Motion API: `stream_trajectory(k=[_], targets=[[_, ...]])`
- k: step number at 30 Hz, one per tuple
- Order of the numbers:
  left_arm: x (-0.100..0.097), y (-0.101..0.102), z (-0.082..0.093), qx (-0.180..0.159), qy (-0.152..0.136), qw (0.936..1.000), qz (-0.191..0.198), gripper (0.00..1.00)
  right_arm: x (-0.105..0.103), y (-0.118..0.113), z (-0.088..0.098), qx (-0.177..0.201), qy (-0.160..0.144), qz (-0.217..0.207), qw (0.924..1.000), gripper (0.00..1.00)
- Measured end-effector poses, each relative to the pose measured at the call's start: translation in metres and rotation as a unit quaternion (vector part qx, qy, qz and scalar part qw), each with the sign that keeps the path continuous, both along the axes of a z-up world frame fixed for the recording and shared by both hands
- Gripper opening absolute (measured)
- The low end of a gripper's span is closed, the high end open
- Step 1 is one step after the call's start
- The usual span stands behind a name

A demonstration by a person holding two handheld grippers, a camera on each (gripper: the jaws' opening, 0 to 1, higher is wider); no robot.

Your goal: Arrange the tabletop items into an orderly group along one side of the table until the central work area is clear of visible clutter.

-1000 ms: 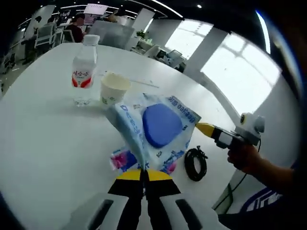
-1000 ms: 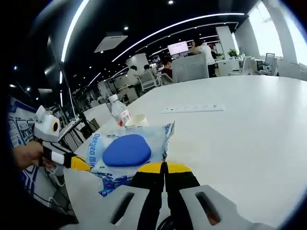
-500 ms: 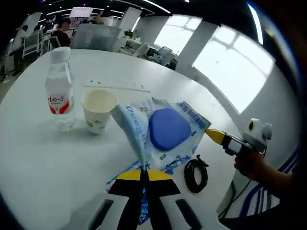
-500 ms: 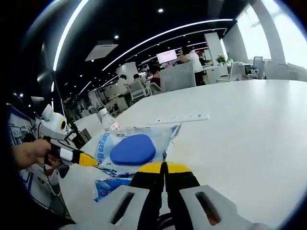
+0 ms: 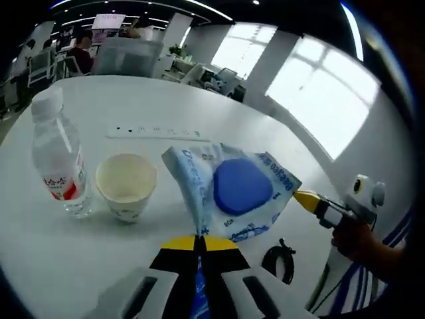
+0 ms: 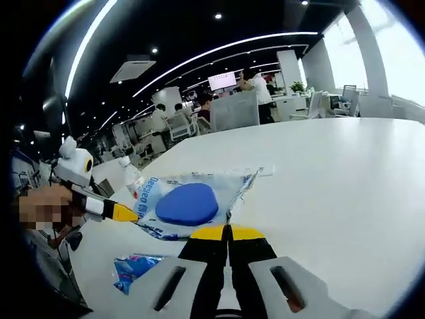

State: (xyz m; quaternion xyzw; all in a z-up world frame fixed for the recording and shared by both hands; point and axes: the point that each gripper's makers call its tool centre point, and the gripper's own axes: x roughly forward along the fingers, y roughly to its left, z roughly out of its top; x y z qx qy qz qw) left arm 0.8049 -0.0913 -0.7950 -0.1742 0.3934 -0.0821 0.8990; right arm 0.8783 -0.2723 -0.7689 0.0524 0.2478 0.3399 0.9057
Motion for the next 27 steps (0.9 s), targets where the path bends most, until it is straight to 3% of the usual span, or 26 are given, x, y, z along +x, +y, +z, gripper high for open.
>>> stream_trajectory(k=[7, 13, 20, 27], targets=[[0.016, 0.002, -0.014, -0.005, 0.003, 0.9993, 0.037, 0.0, 0.009, 0.002, -0.014, -0.018, 0.006, -0.009, 0.9998, 0.0], [0.025, 0.005, -0.03, 0.013, 0.012, 0.9985, 0.051, 0.0, 0.018, 0.005, -0.032, -0.041, 0.009, 0.0, 0.9991, 0.0], [0.028, 0.008, -0.054, 0.022, 0.036, 0.9976, 0.054, 0.0, 0.026, 0.008, -0.054, -0.055, 0.021, 0.012, 0.9982, 0.0], [0.033, 0.011, -0.063, 0.03, 0.042, 0.9969, 0.059, 0.0, 0.035, 0.011, -0.068, -0.059, 0.03, 0.013, 0.9977, 0.0]])
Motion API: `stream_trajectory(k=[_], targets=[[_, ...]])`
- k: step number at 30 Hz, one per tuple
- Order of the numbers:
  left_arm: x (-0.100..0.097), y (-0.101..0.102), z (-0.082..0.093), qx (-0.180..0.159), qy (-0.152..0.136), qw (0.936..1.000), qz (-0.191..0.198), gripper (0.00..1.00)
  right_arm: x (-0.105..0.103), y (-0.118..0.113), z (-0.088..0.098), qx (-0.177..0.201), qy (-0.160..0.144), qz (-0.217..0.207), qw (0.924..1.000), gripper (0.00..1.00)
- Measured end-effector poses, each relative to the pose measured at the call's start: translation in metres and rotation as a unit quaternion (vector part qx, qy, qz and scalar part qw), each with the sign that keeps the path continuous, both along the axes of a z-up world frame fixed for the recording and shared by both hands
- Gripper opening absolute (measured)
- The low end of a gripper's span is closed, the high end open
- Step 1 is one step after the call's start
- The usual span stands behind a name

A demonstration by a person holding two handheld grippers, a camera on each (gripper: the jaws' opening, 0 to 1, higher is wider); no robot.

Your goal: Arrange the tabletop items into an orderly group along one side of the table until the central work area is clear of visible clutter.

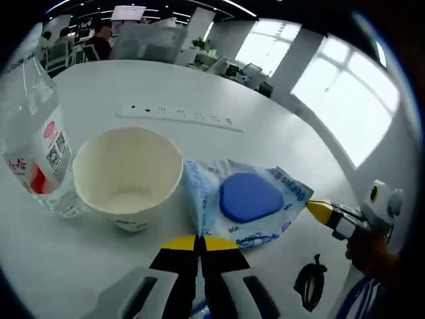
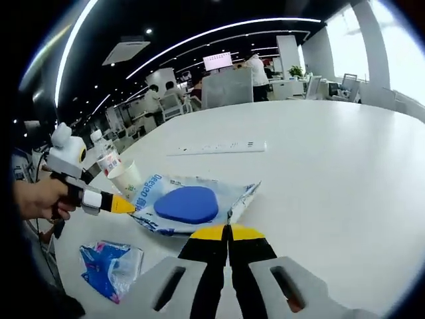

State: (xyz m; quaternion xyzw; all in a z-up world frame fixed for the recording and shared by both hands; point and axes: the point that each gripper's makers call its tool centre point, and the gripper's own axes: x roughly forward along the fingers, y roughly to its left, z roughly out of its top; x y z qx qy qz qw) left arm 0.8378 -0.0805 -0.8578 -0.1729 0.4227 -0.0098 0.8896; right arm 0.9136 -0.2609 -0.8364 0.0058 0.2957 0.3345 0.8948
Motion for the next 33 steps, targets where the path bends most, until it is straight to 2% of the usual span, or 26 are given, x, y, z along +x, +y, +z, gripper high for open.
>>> stream_trajectory(k=[6, 16, 21, 23, 28, 33], targets=[[0.003, 0.002, -0.004, 0.001, -0.001, 1.0, 0.007, 0.0, 0.009, 0.004, -0.006, -0.001, -0.002, 0.001, 1.0, 0.0], [0.006, 0.004, -0.007, 0.003, -0.001, 0.9999, 0.013, 0.0, 0.003, 0.002, -0.012, -0.011, 0.013, 0.007, 0.9998, 0.0], [0.008, 0.004, -0.007, 0.01, -0.004, 0.9999, 0.008, 0.0, 0.003, 0.001, -0.015, -0.014, 0.011, 0.012, 0.9998, 0.0], [0.008, 0.004, -0.008, 0.013, -0.004, 0.9999, 0.006, 0.0, 0.003, 0.003, -0.015, -0.027, -0.007, 0.036, 0.999, 0.0], [0.007, 0.007, -0.009, 0.019, -0.005, 0.9998, 0.005, 0.01, 0.0, 0.003, -0.019, -0.027, 0.005, 0.028, 0.9992, 0.0], [0.003, 0.008, -0.009, 0.028, -0.007, 0.9996, -0.004, 0.03, -0.002, 0.003, -0.019, -0.03, -0.001, 0.037, 0.9989, 0.0]])
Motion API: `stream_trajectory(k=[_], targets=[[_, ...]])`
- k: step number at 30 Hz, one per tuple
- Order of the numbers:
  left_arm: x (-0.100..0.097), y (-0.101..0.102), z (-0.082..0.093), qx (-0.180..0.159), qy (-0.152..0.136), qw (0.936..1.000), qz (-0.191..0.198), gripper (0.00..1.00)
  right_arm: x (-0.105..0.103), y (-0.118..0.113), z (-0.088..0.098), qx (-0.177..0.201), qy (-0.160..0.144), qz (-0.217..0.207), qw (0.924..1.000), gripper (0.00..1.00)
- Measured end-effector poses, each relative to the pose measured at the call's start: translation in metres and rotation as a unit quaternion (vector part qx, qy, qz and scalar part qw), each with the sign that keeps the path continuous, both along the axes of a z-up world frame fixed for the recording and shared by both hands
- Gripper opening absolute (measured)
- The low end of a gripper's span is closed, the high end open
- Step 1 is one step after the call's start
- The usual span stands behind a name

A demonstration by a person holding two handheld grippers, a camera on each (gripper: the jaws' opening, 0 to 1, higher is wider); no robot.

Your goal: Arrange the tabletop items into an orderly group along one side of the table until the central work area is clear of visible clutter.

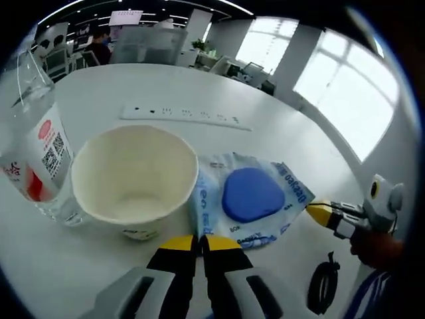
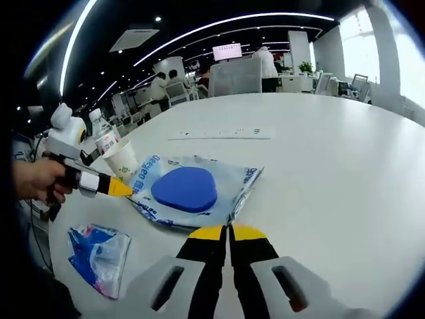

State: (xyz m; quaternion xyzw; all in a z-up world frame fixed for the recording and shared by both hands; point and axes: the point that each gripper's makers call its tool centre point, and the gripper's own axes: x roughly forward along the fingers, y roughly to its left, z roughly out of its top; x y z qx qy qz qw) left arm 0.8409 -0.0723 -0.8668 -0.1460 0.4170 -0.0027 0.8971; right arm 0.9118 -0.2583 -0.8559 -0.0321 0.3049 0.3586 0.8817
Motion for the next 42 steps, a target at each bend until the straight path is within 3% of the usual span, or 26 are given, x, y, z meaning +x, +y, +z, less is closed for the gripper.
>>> stream_trajectory(k=[3, 12, 18, 24, 29, 32, 42], targets=[[-0.001, 0.001, 0.001, 0.004, -0.004, 1.0, -0.003, 0.05, 0.0, 0.001, 0.0, 0.0, -0.004, 0.005, 1.0, 0.01], [-0.004, -0.001, 0.006, 0.005, -0.018, 0.9998, -0.008, 0.12, -0.01, 0.007, 0.004, 0.003, -0.007, 0.026, 0.9996, 0.2], [-0.008, -0.006, 0.02, 0.011, -0.037, 0.999, -0.023, 0.2, -0.016, 0.006, 0.014, 0.018, -0.015, 0.029, 0.9993, 0.33], [-0.015, -0.009, 0.034, 0.016, -0.061, 0.9978, -0.02, 0.28, -0.029, 0.007, 0.023, 0.019, -0.025, 0.045, 0.9985, 0.39], [-0.026, -0.016, 0.046, 0.016, -0.078, 0.9966, -0.022, 0.29, -0.047, 0.012, 0.03, 0.02, -0.033, 0.073, 0.9966, 0.45], [-0.034, -0.014, 0.052, 0.043, -0.099, 0.9939, -0.025, 0.36, -0.063, 0.018, 0.034, 0.017, -0.039, 0.096, 0.9945, 0.49], [-0.077, -0.006, 0.055, 0.045, -0.107, 0.9932, -0.006, 0.47, -0.103, 0.028, 0.036, 0.014, -0.039, 0.152, 0.9875, 0.55]])
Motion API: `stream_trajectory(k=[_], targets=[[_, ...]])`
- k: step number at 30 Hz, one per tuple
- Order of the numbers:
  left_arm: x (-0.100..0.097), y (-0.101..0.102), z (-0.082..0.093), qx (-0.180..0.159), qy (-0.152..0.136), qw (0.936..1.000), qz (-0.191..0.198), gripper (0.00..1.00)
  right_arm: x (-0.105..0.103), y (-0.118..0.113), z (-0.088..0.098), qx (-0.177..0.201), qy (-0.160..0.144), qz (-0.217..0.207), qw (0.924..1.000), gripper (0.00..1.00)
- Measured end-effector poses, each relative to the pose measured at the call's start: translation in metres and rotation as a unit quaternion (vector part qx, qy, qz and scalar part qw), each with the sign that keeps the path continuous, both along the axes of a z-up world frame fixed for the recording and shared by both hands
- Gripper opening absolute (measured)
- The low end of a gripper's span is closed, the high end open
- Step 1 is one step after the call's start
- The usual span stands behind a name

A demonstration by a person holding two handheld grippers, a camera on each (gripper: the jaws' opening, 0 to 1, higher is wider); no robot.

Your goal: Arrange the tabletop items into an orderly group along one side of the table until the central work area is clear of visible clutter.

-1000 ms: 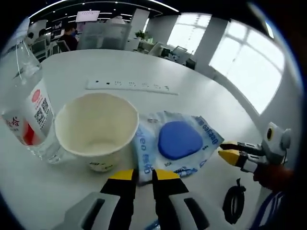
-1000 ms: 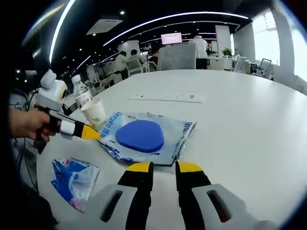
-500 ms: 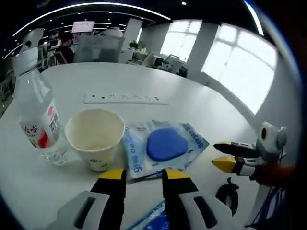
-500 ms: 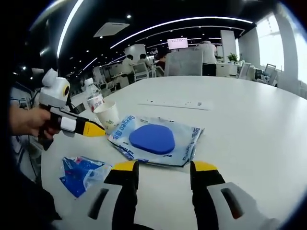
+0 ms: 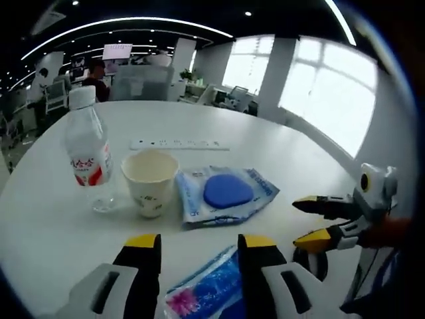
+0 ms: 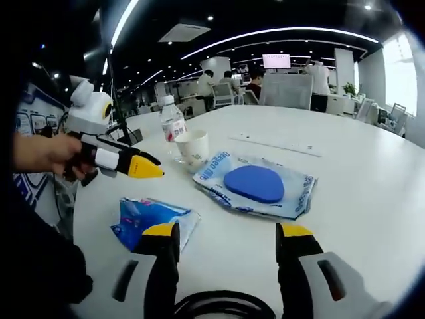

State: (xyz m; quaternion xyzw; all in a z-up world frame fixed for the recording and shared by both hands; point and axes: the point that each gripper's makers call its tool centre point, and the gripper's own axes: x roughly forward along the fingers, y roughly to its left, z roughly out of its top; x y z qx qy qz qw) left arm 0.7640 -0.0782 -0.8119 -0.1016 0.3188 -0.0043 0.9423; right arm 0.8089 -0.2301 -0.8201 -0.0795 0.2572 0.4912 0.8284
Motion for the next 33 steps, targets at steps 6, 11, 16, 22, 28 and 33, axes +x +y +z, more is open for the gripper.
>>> stream_trajectory(k=[6, 11, 16, 22, 28, 33], targets=[[-0.029, 0.005, 0.0, -0.002, -0.009, 0.9998, 0.018, 0.51, -0.017, 0.006, -0.005, 0.002, 0.007, 0.019, 0.9998, 0.56], [-0.051, 0.004, -0.008, -0.015, -0.014, 0.9994, 0.028, 0.54, -0.028, 0.013, -0.006, 0.003, 0.007, 0.036, 0.9993, 0.53], [-0.069, -0.005, -0.015, -0.018, -0.01, 0.9992, 0.032, 0.56, -0.038, 0.02, -0.01, 0.001, 0.011, 0.052, 0.9986, 0.5], [-0.083, -0.019, -0.022, -0.016, -0.004, 0.9995, 0.026, 0.55, -0.049, 0.023, -0.021, -0.016, 0.022, 0.067, 0.9974, 0.38], [-0.092, -0.022, -0.03, -0.019, 0.006, 0.9993, 0.031, 0.51, -0.057, 0.024, -0.03, -0.025, 0.039, 0.073, 0.9962, 0.3], [-0.096, -0.027, -0.04, -0.027, 0.02, 0.9989, 0.032, 0.46, -0.059, 0.023, -0.036, -0.029, 0.055, 0.068, 0.9957, 0.24]])
